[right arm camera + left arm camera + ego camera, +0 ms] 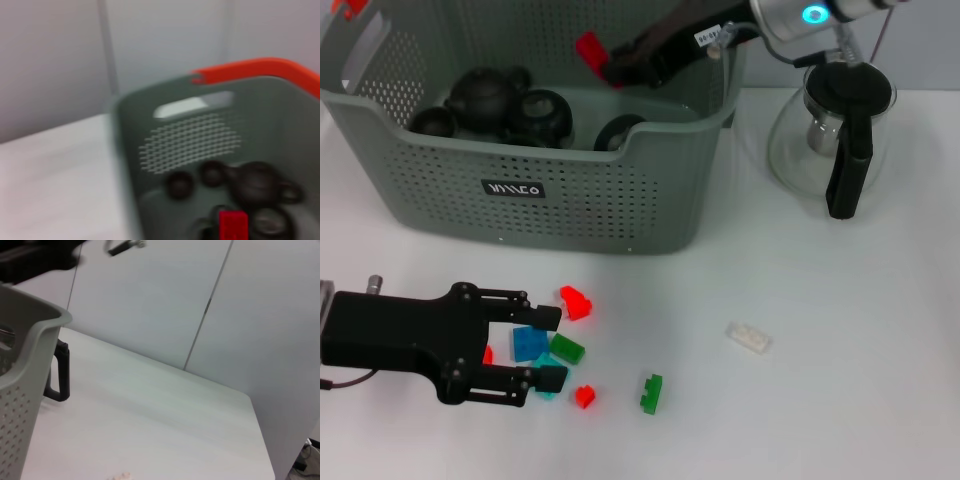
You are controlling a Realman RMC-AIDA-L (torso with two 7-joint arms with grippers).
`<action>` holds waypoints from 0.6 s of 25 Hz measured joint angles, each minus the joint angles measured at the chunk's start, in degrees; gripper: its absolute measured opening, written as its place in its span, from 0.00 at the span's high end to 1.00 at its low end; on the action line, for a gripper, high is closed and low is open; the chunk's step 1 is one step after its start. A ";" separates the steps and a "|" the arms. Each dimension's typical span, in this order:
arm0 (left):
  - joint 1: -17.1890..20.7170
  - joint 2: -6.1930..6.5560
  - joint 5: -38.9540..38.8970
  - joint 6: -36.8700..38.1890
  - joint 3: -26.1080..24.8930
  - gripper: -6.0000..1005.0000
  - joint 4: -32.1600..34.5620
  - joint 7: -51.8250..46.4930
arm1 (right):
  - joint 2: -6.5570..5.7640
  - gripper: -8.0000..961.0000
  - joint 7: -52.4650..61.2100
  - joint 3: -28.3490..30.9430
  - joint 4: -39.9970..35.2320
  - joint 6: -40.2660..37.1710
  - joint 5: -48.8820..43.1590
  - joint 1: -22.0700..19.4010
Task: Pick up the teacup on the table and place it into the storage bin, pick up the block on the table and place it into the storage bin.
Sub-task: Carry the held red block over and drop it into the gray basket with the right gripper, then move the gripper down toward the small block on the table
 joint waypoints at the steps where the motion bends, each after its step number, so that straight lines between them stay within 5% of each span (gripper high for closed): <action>1: 0.00 0.01 0.00 -0.02 0.01 0.29 0.00 0.02 | 0.04 0.78 -0.05 -0.03 2.25 2.49 -0.95 0.75; 8: 0.33 0.15 0.03 -0.04 0.00 0.29 0.06 0.08 | 0.81 0.77 0.39 -0.12 6.09 9.46 -4.26 2.30; 15: 0.50 0.56 0.03 -0.12 -0.06 0.29 0.26 0.33 | 1.18 0.73 0.00 0.40 1.16 10.89 -3.74 0.58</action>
